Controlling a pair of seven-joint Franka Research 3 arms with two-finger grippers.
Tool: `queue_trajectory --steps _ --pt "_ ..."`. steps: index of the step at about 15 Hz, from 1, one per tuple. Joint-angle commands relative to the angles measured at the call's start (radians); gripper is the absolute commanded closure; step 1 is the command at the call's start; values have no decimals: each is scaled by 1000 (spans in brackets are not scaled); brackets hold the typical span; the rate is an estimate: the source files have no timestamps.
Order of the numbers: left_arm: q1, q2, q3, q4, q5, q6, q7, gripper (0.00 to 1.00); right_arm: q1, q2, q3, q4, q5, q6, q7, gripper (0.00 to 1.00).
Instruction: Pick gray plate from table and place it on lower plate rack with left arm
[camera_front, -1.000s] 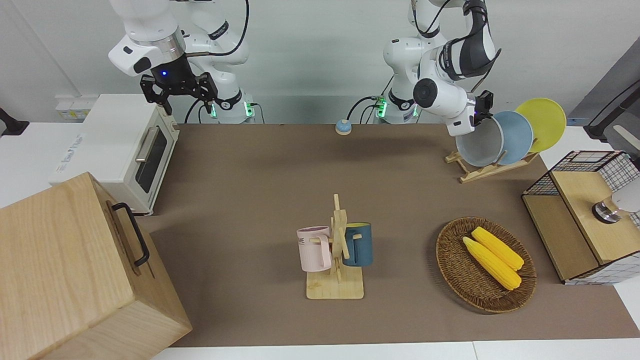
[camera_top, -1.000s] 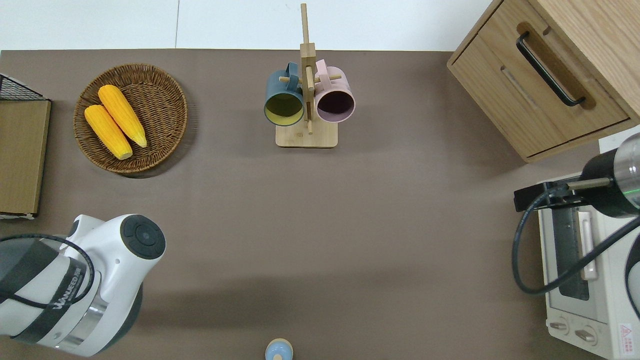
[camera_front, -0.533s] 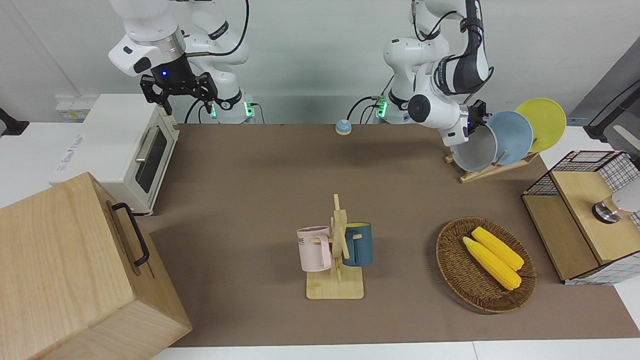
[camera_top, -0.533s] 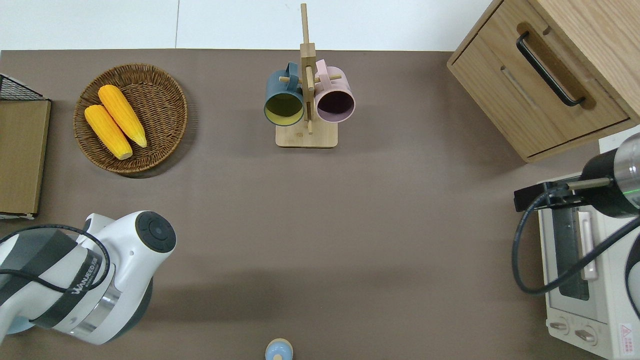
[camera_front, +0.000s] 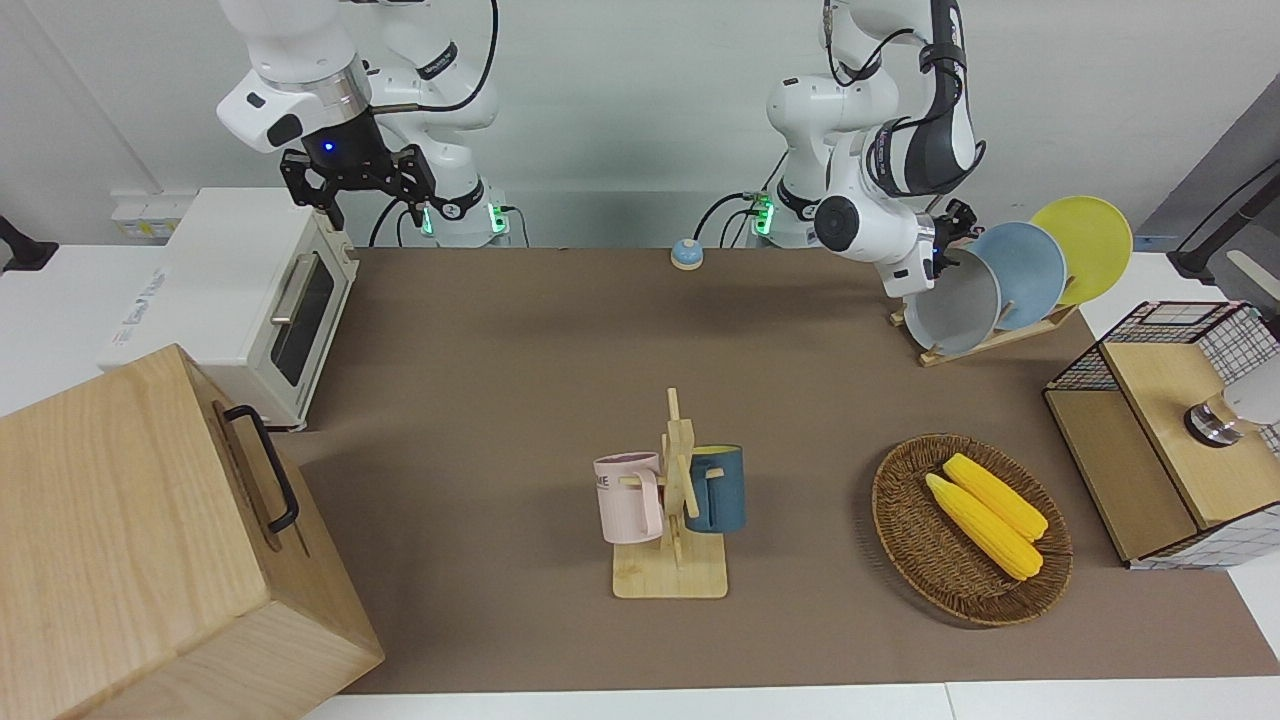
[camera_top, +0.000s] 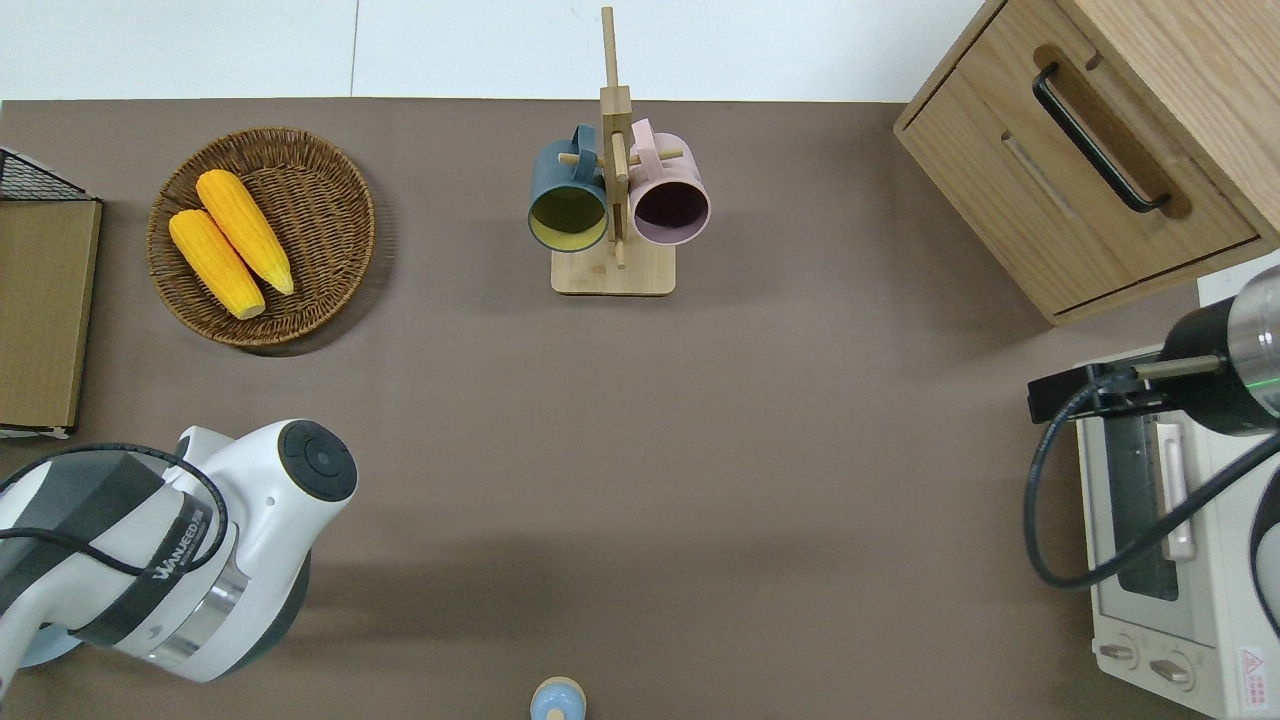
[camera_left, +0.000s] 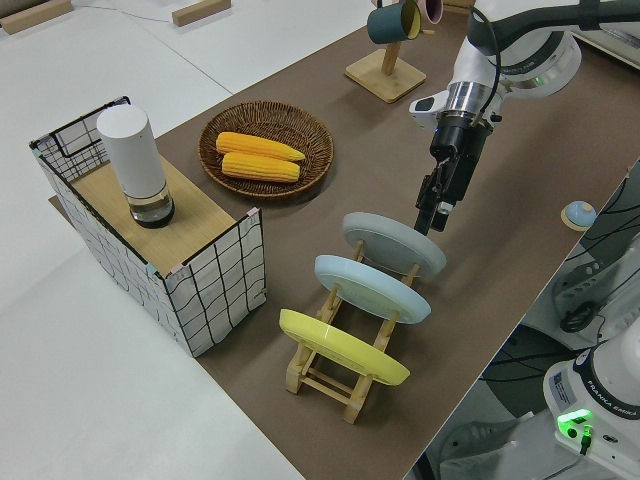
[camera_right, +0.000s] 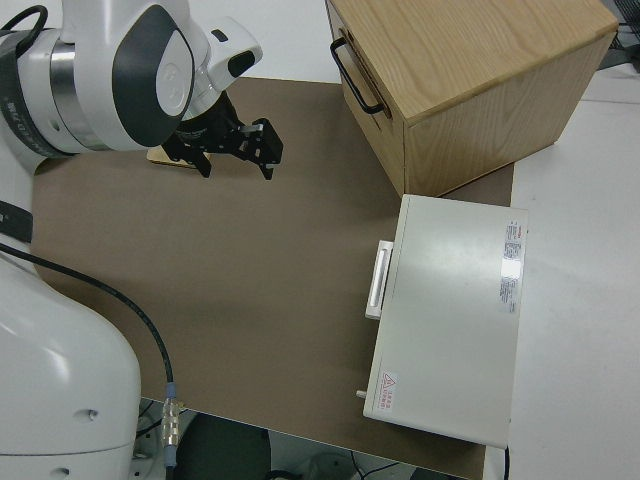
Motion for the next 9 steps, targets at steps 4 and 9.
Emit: queue_trajectory --steps 4,9 --pt "-16 -9 2 36 5 -11 -8 2 -7 -2 5 6 7 -14 0 11" --pt "-16 -18 -24 139 -91 -17 12 2 -7 -2 5 6 7 -14 -1 11"
